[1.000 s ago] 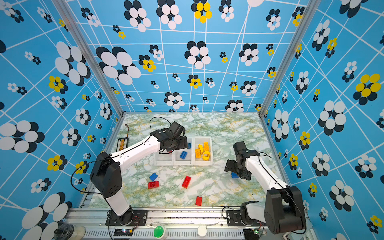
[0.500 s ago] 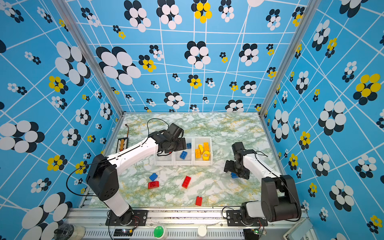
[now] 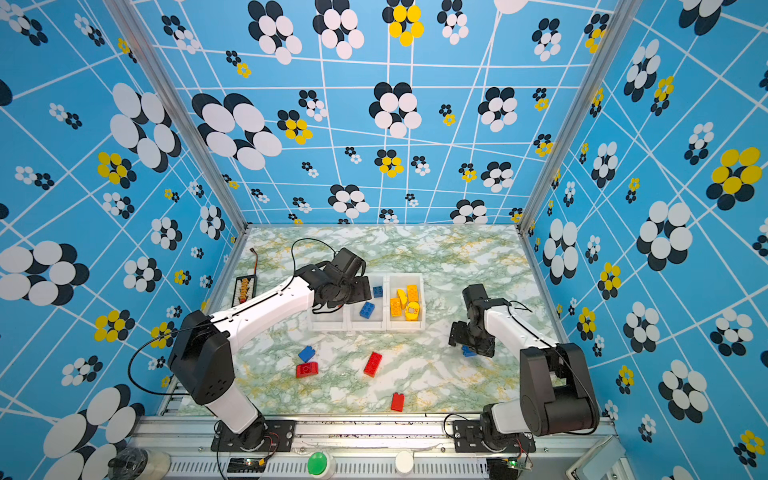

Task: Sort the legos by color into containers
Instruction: 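Lower the right gripper onto the tall blue brick and close it, then drop the tall blue brick into the middle bin while the left gripper moves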

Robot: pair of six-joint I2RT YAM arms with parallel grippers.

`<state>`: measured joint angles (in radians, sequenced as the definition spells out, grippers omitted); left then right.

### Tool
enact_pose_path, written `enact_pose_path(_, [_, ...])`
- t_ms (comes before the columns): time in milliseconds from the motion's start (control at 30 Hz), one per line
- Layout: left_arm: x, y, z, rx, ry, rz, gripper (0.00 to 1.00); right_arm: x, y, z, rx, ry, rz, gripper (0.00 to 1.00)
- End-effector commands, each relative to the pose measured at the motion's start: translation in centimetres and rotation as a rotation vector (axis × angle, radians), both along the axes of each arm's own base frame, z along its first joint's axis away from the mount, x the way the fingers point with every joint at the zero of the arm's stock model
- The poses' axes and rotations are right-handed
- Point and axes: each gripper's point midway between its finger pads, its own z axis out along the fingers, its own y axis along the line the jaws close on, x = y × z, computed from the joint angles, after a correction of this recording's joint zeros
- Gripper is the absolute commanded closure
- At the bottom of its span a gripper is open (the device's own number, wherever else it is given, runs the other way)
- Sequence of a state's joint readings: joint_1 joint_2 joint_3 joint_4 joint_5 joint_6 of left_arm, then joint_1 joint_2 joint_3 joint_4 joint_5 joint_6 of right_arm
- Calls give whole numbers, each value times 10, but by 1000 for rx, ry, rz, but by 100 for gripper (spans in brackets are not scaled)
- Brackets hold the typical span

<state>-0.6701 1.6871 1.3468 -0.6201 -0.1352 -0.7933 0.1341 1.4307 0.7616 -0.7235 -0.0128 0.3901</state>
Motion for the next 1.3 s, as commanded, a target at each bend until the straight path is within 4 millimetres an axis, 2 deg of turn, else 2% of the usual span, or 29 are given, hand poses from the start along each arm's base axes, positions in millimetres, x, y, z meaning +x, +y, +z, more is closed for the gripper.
enact_pose_path(0, [-4,4,11,-6,-29,14,13,-2,0,-3,7,20,12,22])
enact_pose_path(467, [-11,12,14,-10,-33,44,12,-3,4,-3,25,30,31,51])
enact_pose_path(667, [-19,20,15,-9,-34,62,12,-1,6,11,36,10,41,58])
enact_pose_path(800, [-24,28,16,-7,-34,79,12,3,14,29,58,-30,52,59])
enact_pose_path(1000, [-31,39,16,-8,-36,103,12,13,38,61,75,-94,116,60])
enact_pose_path(1267, [-44,61,16,-8,-32,143,11,41,95,104,109,-194,257,60])
